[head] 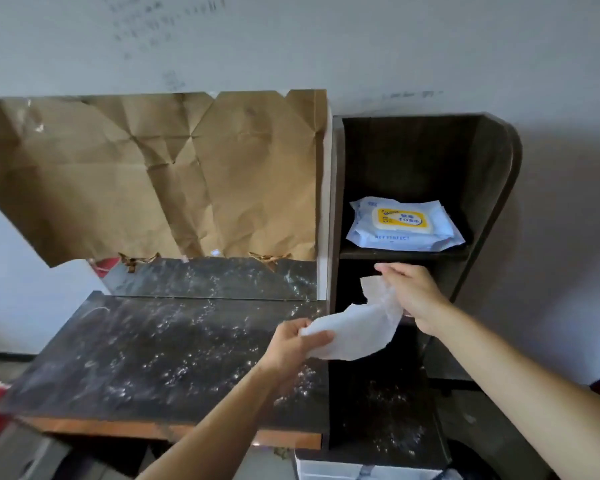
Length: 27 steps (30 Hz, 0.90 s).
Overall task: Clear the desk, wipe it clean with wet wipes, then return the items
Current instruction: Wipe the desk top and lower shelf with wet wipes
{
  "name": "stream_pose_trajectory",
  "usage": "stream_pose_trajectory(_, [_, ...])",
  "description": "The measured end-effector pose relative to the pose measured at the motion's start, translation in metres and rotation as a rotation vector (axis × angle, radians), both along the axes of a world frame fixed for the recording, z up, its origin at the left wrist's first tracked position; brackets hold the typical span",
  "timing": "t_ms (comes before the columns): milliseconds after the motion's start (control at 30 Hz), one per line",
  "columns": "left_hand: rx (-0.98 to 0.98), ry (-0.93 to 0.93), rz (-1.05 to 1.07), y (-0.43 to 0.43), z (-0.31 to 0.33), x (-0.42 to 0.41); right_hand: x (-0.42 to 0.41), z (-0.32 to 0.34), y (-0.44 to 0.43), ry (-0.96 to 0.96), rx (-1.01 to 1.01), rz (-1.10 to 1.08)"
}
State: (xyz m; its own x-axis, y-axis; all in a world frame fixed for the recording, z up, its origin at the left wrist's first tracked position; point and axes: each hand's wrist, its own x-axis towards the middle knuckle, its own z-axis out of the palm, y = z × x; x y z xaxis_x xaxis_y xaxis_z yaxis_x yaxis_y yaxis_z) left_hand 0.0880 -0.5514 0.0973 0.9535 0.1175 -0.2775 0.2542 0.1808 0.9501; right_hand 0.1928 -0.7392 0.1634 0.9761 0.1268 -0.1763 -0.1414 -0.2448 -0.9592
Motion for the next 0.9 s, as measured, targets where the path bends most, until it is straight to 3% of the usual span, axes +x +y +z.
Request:
stream_pose_trajectory(100, [-0.068,0.069,0.157,0.025,-0.003,-0.044,-0.034,-0.039,0.019,0.388,0.139,0.155])
stream_pose_trajectory(200, [0.052,0.117,0.29,0.056,-0.008,-0.081,-0.071,-0.076,0.051,0.568,0.122,0.295])
stream_pose_trajectory(367, [0.21,0.174,0.476,0.117,-0.016,-0.136,-0.101,-0.106,0.116,0.638,0.096,0.235])
stream_pose_trajectory(500, [0.207,0.12,0.368,0.166,-0.017,-0.171,-0.119,-0.112,0.176,0.781,0.12,0.401])
stream_pose_trajectory(600, [0.25,0.125,0.348,0.215,-0.019,-0.189,-0.134,-0.122,0.236,0.701,0.053,0.424])
stream_pose_trajectory(900, [0.229,0.235,0.707,0.384,-0.039,-0.225,-0.154,-0.139,0.405,0.762,0.133,0.414])
